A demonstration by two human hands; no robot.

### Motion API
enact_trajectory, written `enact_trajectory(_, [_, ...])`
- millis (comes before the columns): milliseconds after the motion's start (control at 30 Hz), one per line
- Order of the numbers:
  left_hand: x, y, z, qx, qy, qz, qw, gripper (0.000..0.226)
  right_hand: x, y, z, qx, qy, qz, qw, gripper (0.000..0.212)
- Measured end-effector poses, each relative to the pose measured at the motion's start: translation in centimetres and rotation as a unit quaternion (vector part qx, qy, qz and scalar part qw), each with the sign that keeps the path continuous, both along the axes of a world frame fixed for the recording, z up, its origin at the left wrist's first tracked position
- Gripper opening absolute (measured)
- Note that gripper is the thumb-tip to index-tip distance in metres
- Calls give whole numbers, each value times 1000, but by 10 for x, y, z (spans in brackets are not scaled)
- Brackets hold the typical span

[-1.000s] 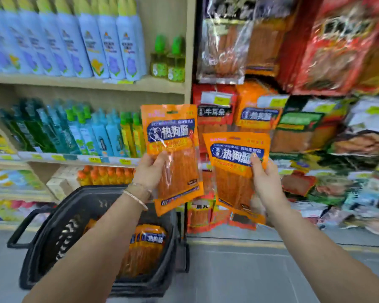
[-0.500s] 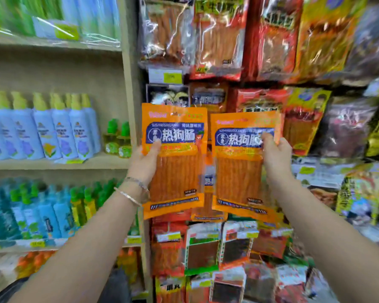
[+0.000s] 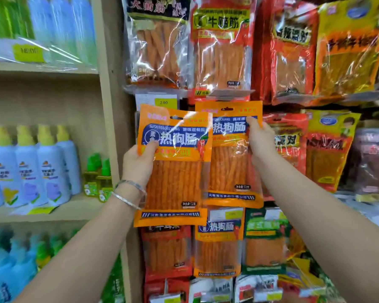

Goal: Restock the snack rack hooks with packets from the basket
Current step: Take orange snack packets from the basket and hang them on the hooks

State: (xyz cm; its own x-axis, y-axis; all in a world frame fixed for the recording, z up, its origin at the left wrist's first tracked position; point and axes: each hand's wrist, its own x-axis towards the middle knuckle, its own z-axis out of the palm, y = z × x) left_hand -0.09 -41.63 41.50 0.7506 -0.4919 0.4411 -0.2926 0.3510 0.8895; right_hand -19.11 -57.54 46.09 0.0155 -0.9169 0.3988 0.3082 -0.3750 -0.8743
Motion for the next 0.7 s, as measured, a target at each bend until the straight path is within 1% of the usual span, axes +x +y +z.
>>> enact_trajectory(100, [8, -12, 0, -7, 6, -21, 1000, 18, 13, -15, 1, 11, -2, 9, 1000, 22])
enact_trajectory(200, [11, -22, -1, -3, 11, -44, 999, 18, 18, -26, -5, 12, 28, 1, 1000, 20])
enact_trajectory(267, [13, -29, -2, 0, 20, -54, 998, 18, 20, -33, -10, 12, 52, -4, 999, 28])
enact_trajectory(300, [13, -31, -3, 3, 24, -60, 998, 19, 21, -37, -12, 3, 63, -10, 998, 29])
enact_trajectory(367, [11, -36, -5, 11, 29, -71, 997, 20, 20, -42, -17, -47, 90, -49, 994, 25])
enact_trajectory(433, [7, -41, -8, 16, 24, -82, 996, 20, 18, -47, -24, -95, 98, -78, 988, 16])
enact_trajectory(467, [4, -43, -8, 18, 21, -86, 996, 20, 17, -47, -29, -107, 93, -75, 987, 18])
enact_trajectory(567, [-5, -52, -10, 28, -3, -92, 995, 18, 8, -42, -41, -158, 92, -98, 978, 41])
enact_trajectory(600, [-8, -55, -10, 30, -9, -94, 995, 19, 5, -40, -44, -173, 88, -101, 976, 43])
enact_trajectory(633, [-12, -59, -10, 31, -13, -95, 995, 22, 3, -37, -46, -183, 79, -86, 976, 40])
enact_trajectory(700, [-22, -64, -7, 42, -24, -96, 994, 40, 2, -30, -46, -176, 67, -14, 982, 28])
